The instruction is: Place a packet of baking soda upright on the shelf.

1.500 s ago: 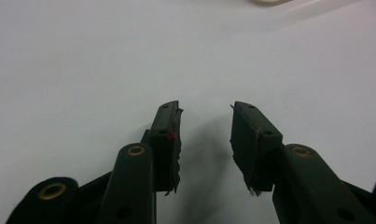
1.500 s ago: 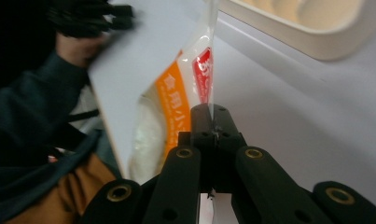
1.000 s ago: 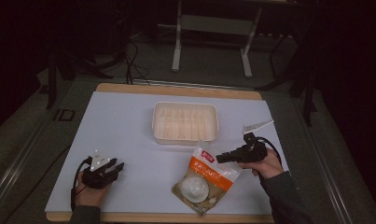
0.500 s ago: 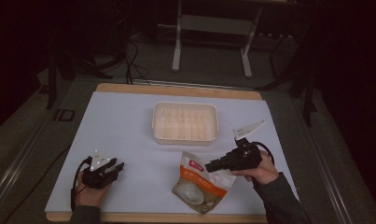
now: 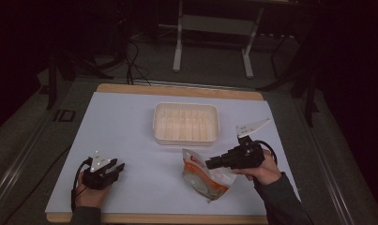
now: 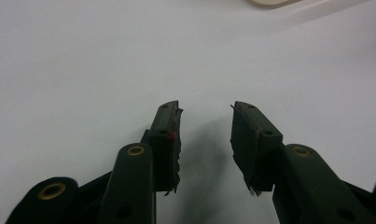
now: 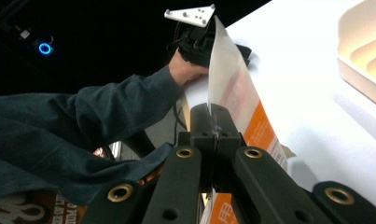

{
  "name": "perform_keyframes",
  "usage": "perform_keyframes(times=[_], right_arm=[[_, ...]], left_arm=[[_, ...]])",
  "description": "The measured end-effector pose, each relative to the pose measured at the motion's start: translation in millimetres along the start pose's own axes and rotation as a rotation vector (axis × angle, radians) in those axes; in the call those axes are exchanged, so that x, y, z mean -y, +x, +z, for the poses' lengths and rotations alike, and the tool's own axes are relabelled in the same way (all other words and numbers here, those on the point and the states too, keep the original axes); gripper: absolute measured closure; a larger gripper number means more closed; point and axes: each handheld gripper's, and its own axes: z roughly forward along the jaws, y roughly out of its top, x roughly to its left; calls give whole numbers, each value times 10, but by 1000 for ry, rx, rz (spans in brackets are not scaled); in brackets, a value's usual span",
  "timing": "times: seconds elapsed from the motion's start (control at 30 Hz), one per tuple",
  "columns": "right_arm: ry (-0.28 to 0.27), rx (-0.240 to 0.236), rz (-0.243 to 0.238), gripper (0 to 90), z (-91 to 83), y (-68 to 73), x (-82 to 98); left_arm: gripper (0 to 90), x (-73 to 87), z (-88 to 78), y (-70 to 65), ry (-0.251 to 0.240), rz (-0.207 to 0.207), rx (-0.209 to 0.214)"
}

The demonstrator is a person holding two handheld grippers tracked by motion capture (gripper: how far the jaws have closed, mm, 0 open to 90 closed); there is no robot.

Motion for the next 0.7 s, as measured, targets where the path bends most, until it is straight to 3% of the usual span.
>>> perform_keyframes(times=[0.2, 0.7], right_arm=[[-34, 31, 20, 900, -73, -29, -2], [-77, 43, 46, 900, -109, -74, -41]], left_arm=[[618, -1, -7, -10, -8, 2, -6], [590, -3, -20, 5, -36, -10, -25]])
